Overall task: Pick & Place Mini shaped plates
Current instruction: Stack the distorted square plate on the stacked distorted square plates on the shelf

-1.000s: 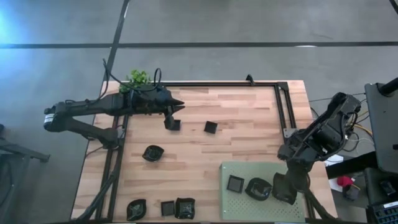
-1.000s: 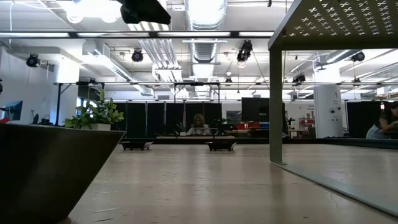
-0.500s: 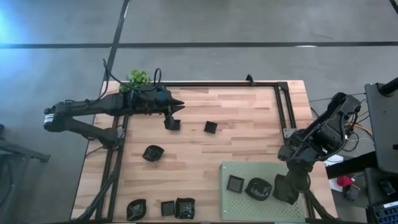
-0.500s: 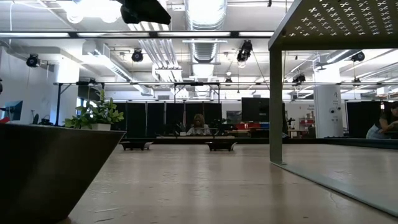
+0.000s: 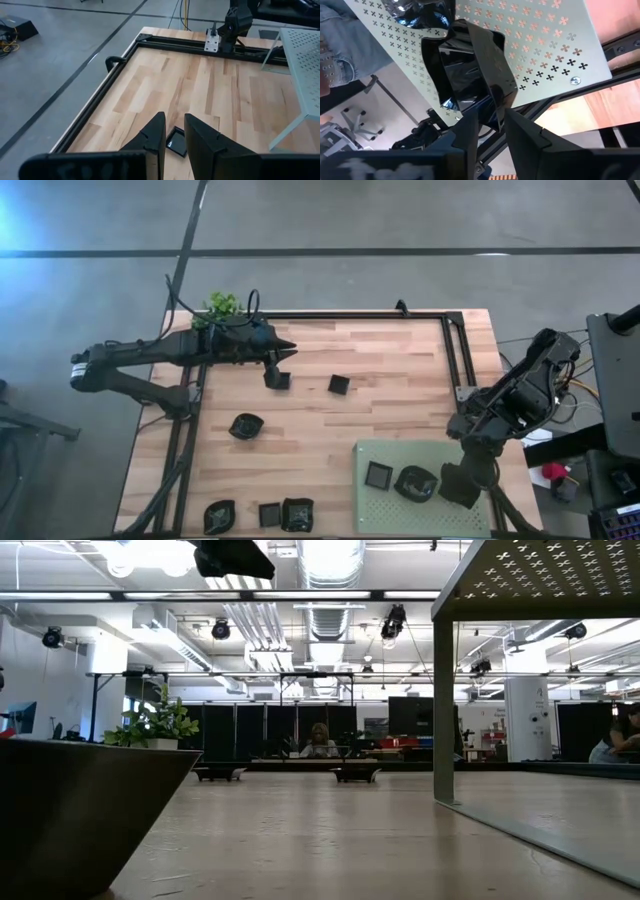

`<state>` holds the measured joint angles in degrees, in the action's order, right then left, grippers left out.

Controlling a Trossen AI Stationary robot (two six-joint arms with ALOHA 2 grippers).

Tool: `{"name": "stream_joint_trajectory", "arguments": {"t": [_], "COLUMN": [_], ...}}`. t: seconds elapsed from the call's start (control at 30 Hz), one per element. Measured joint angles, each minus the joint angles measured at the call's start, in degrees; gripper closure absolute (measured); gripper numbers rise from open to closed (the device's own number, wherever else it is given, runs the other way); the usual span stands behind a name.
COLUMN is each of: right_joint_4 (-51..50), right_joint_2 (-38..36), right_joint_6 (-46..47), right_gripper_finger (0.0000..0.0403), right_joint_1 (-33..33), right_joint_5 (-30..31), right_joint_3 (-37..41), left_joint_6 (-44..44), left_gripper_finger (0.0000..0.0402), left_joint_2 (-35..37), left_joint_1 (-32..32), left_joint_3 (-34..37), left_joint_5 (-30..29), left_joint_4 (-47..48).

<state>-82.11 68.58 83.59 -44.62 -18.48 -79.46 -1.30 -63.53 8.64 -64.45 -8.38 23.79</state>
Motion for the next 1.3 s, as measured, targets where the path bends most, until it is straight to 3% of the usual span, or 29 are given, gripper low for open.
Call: {"name": "stream_joint_trajectory", "arguments": {"t": [0.7, 0.87, 1.1, 1.3], "right_joint_4": [0.5, 0.7, 2.1, 2.2], "right_joint_2": [0.0, 0.0, 0.0, 0.0], "right_joint_6": [-1.3, -1.3, -1.5, -1.3], "right_gripper_finger": [0.0310, 0.0329, 0.0389, 0.0394], "right_joint_1": [0.0, 0.0, 0.0, 0.0], "right_joint_5": [1.1, 1.2, 1.2, 1.1], "right_joint_3": [2.6, 3.8, 3.9, 3.9], "left_joint_6": [0.0, 0.0, 0.0, 0.0], "left_gripper_finger": [0.0337, 0.0337, 0.0337, 0.0337], "left_joint_2": [0.0, 0.0, 0.0, 0.0], "left_joint_1": [0.0, 0.0, 0.0, 0.0], "left_joint_3": [0.0, 0.0, 0.0, 0.0], "left_joint_5": [0.0, 0.0, 0.0, 0.0], "left_joint_4": [0.0, 0.0, 0.0, 0.0]}}
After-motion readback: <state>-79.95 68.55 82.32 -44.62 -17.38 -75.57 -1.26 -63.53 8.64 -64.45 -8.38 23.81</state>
